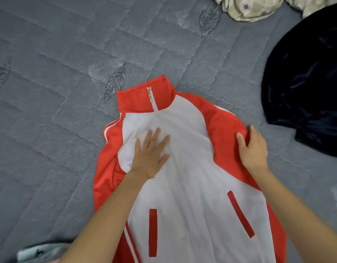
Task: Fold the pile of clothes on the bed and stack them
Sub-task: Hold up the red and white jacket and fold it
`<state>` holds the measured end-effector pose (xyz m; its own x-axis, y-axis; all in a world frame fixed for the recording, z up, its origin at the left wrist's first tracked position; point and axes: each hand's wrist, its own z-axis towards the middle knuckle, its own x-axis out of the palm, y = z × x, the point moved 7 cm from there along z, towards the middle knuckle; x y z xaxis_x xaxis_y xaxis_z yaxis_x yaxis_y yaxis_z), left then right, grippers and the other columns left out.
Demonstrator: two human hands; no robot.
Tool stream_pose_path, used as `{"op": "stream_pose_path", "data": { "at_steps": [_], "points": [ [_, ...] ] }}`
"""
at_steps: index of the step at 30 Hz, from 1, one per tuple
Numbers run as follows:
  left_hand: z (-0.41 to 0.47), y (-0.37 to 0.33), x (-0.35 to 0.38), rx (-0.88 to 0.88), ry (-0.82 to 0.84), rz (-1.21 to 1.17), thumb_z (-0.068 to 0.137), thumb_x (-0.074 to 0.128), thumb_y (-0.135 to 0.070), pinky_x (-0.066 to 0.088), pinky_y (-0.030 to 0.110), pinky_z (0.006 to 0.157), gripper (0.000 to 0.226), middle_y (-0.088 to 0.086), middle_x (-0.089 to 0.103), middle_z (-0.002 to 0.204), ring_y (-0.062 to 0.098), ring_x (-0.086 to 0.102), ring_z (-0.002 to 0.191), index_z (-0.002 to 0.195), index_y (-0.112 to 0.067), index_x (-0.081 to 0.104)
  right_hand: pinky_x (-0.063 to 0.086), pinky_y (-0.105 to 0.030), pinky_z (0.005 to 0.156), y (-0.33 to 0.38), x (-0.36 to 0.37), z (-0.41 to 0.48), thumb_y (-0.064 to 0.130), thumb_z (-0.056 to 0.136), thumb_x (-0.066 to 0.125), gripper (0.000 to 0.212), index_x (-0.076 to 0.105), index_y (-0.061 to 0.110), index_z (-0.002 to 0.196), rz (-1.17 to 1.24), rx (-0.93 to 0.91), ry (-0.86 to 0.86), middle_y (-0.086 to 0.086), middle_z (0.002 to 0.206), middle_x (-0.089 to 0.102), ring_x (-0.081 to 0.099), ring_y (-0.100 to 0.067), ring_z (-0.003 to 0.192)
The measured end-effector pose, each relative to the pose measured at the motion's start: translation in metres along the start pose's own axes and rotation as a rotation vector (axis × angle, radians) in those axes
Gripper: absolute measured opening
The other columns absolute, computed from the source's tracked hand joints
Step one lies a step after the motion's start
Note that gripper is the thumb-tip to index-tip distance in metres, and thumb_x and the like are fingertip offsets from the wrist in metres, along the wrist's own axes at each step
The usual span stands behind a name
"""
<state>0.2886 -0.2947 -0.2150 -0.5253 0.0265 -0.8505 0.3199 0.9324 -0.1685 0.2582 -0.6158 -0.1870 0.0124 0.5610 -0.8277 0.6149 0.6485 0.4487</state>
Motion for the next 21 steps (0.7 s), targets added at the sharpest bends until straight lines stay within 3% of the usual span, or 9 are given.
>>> {"op": "stream_pose_path", "data": {
  "at_steps": [3,5,7,10,13,16,19,21],
  "points": [
    [-0.001,-0.009,-0.006,-0.057,0.009,0.007,0.084,0.003,-0.066,-0.005,0.049,0.115,0.072,-0.003,-0.017,0.159,0.022,-0.015,0.146,0.150,-0.039,-0.002,0.028,-0.040,0.106,-0.012,-0.004,-0.001,0.034,0.094,0.054,0.046,0.055,-0.001,0.123,0.045,0.002,0.046,-0.022,0.127,0.053,0.043,-0.036,0.123],
    [0.000,-0.022,-0.018,-0.091,-0.063,-0.092,0.091,0.017,-0.061,-0.005,0.046,0.116,0.066,0.003,-0.003,0.161,0.025,-0.006,0.147,0.151,-0.032,0.018,0.034,-0.037,0.097,-0.012,-0.011,-0.003,0.018,0.092,0.060,0.024,0.061,-0.001,0.106,0.095,0.009,0.039,-0.021,0.112,0.058,0.050,-0.035,0.110],
    [0.001,-0.045,-0.032,-0.052,-0.184,-0.204,0.086,0.015,-0.058,0.000,0.045,0.117,0.071,0.008,0.011,0.159,0.028,0.006,0.147,0.147,-0.026,0.033,0.040,-0.037,0.086,-0.011,-0.019,-0.004,0.015,0.091,0.062,0.010,0.061,0.005,0.091,0.187,0.031,0.029,-0.014,0.093,0.061,0.055,-0.030,0.091],
    [0.013,-0.093,-0.047,0.061,-0.270,-0.319,0.089,0.023,-0.049,0.016,0.049,0.117,0.064,0.010,0.022,0.156,0.028,0.018,0.145,0.146,-0.022,0.035,0.042,-0.032,0.073,-0.005,-0.032,-0.007,0.016,0.090,0.063,0.017,0.053,0.015,0.077,0.324,0.003,0.032,0.000,0.075,0.057,0.053,-0.019,0.075],
    [0.030,-0.145,-0.064,0.171,-0.300,-0.402,0.094,0.032,-0.037,0.027,0.051,0.113,0.055,0.011,0.029,0.154,0.029,0.026,0.142,0.146,-0.019,0.034,0.038,-0.016,0.062,0.004,-0.042,-0.011,0.012,0.085,0.068,0.018,0.053,0.011,0.077,0.392,-0.087,0.053,0.006,0.068,0.052,0.047,-0.011,0.064],
    [0.049,-0.186,-0.084,0.286,-0.338,-0.373,0.097,0.030,-0.032,0.027,0.050,0.112,0.049,0.008,0.034,0.152,0.030,0.027,0.141,0.144,-0.018,0.039,0.037,-0.018,0.058,0.012,-0.042,-0.009,0.005,0.081,0.068,0.025,0.047,0.012,0.071,0.416,-0.169,0.162,0.001,0.069,0.055,0.045,-0.011,0.061],
    [0.075,-0.212,-0.089,0.243,-0.211,-0.341,0.102,0.029,-0.030,0.008,0.046,0.116,0.042,-0.003,0.036,0.151,0.022,0.015,0.145,0.141,-0.023,0.043,0.044,-0.030,0.075,0.017,-0.038,-0.006,0.000,0.080,0.065,0.035,0.039,0.020,0.067,0.469,-0.200,0.314,-0.004,0.098,0.067,0.060,-0.018,0.086],
    [0.092,-0.221,-0.086,0.171,-0.086,-0.237,0.103,0.029,-0.031,0.000,0.046,0.115,0.038,-0.005,0.046,0.143,0.019,0.021,0.141,0.136,-0.024,0.047,0.043,-0.028,0.081,0.015,-0.032,-0.004,0.003,0.081,0.065,0.035,0.038,0.020,0.068,0.480,-0.172,0.431,-0.001,0.107,0.065,0.060,-0.018,0.099]
  ]
}}
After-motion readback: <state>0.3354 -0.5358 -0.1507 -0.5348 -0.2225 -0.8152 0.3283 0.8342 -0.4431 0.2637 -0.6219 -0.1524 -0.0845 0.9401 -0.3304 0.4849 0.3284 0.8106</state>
